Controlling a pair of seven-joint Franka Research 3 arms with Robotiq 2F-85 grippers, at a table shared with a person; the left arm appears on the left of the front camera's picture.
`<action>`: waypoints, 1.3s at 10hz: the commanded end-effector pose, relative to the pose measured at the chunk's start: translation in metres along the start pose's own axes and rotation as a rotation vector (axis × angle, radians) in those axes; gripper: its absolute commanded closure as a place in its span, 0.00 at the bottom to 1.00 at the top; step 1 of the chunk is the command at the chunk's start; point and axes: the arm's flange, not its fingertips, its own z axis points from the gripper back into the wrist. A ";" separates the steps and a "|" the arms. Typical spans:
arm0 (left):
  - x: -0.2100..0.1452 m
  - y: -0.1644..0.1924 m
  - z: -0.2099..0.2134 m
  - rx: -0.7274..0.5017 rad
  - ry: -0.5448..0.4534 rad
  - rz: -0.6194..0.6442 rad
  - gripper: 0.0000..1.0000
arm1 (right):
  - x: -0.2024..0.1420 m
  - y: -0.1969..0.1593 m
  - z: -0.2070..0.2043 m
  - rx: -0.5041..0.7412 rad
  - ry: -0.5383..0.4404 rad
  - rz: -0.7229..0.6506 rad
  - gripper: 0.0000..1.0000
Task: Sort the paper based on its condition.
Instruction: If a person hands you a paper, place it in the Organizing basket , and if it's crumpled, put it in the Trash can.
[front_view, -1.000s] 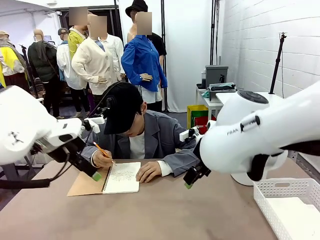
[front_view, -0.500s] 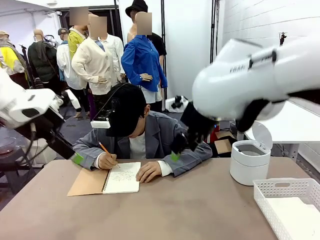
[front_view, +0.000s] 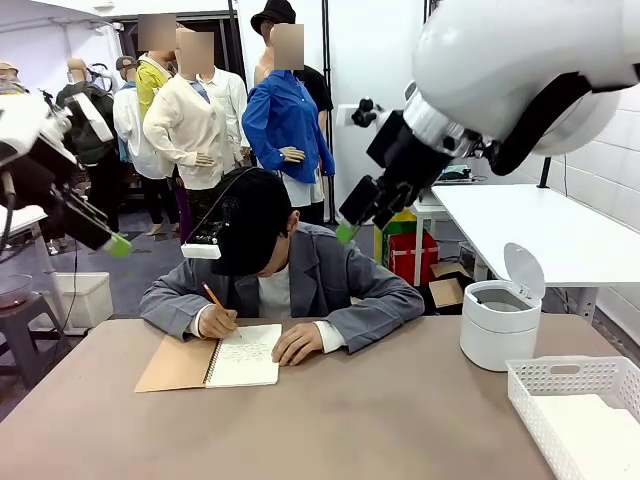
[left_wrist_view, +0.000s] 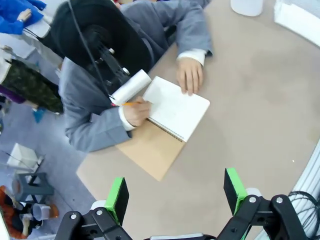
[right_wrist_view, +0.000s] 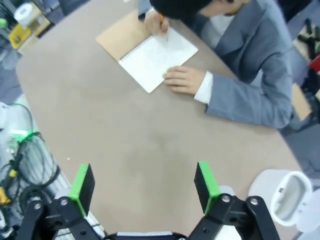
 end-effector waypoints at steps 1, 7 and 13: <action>0.002 0.003 0.005 0.063 -0.039 0.006 0.00 | -0.002 -0.001 0.010 -0.050 -0.040 0.071 0.00; 0.003 0.002 0.010 0.021 -0.030 0.002 0.00 | 0.002 0.001 0.011 -0.017 -0.022 0.021 0.00; 0.007 0.040 0.011 -0.068 -0.128 0.126 0.00 | 0.013 -0.014 0.011 -0.154 -0.074 0.138 0.00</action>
